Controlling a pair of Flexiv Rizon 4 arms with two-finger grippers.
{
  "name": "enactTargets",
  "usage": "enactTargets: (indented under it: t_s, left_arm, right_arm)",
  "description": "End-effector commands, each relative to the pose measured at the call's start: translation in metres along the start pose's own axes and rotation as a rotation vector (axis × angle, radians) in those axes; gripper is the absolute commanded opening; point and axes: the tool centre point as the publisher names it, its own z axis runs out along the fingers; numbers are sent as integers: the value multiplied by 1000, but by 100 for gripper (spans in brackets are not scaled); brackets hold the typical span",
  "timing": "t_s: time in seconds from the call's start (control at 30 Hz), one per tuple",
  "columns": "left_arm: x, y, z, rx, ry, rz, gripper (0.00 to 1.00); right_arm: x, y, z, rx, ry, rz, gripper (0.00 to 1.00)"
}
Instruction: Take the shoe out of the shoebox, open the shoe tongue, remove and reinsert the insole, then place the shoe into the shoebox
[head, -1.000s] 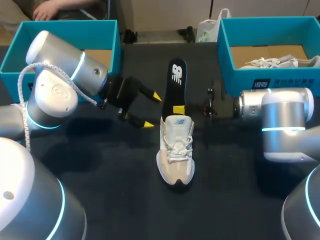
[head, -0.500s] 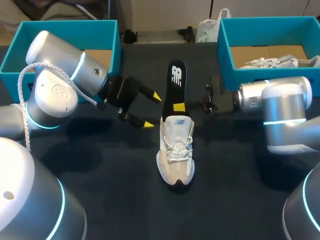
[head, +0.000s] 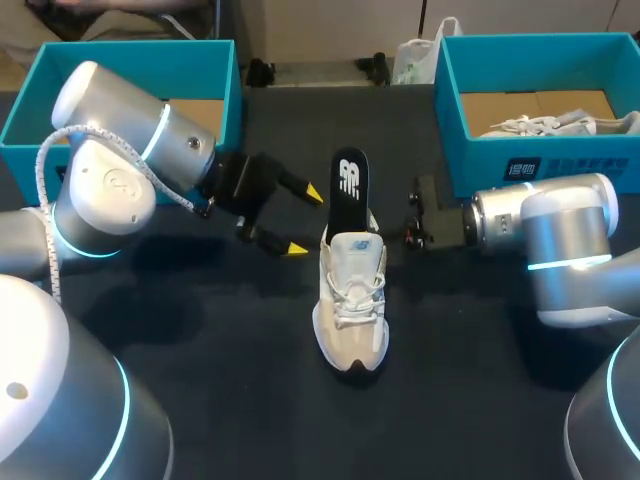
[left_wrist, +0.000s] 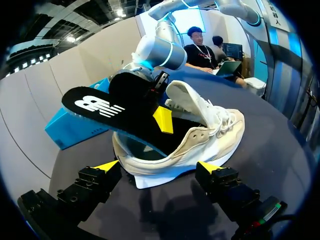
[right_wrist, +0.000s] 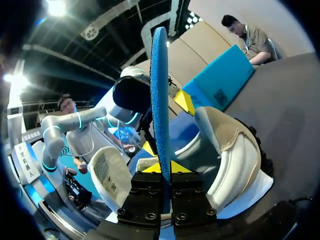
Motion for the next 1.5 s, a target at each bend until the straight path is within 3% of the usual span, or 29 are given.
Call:
enactTargets:
  t_s: [0.03,0.2,0.27,0.37,0.8,0.9,1.33,1.5]
  left_arm:
    - [0,-1,0,-4,2,0,100]
    - [0,-1,0,-4,2,0,100]
    - [0,-1,0,-4,2,0,100]
    - [0,-1,0,-4,2,0,100]
    - [0,-1,0,-4,2,0,100]
    - [0,-1,0,-4,2,0,100]
    - [0,-1,0,-4,2,0,100]
    - [0,-1,0,-4,2,0,100]
  right_arm:
    - [2,-6,3,-1,-5,8,0]
    - [2,4,0,-6,-18,-16,0]
    - [3,10,-2,-5,-27,-32,18]
    - [5,17,-3,0,-38,-54,23]
    - [-2,41,-4,29,-11,-92,18]
    - [-6,39,-3,34,12,-79,0]
    - [1,7,7,97,64,49,0]
    - [3,-6,9,80,51,73,0]
